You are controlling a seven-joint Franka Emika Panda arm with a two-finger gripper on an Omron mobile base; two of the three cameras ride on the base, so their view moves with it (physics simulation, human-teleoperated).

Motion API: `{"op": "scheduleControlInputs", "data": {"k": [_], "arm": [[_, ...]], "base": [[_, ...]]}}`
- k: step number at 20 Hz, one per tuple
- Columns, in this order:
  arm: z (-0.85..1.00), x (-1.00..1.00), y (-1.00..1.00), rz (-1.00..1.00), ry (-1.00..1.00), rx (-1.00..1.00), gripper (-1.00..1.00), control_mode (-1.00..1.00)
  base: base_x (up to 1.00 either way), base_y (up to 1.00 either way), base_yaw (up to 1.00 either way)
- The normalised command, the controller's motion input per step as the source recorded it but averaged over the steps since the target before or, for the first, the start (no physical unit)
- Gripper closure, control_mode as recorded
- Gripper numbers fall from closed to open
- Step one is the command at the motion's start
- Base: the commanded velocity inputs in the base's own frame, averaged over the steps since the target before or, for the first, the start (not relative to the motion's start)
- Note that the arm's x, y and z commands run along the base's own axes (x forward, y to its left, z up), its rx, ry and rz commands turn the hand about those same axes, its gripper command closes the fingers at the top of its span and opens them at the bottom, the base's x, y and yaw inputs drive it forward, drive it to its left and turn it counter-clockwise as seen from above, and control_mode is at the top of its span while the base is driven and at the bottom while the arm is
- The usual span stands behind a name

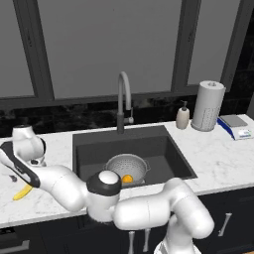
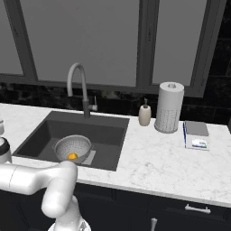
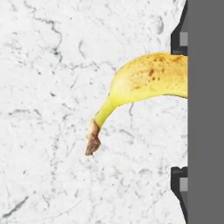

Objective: Put the colander in the sink, put the banana, orange in the colander, and turn on the sink faucet and pour water over the colander.

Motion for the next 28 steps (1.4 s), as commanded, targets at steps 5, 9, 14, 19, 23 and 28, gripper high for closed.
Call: {"op": "scheduleControlInputs", "data": {"k": [5, 9, 14, 19, 23, 28], "arm": [[-0.27, -0.23, 0.02, 0.00, 0.00, -0.06, -1.00, -1.00], [-0.26, -0.04, 0.00, 0.00, -0.02, -0.04, -1.00, -1.00], [-0.17, -0.34, -0.14, 0.00, -0.06, -0.01, -1.00, -1.00], [-0.01, -0.43, -0.30, -0.04, -0.10, 0.00, -1.00, -1.00], [-0.03, -0.40, -0.32, -0.08, -0.06, 0.00, -1.00, -1.00], [-0.11, -0.38, -0.38, -0.07, -0.09, 0.00, -1.00, -1.00]], "base": [[0.00, 0.00, 0.00], [0.00, 0.00, 0.00], [0.00, 0.00, 0.00], [0.00, 0.00, 0.00], [0.00, 0.00, 0.00], [0.00, 0.00, 0.00]]}}
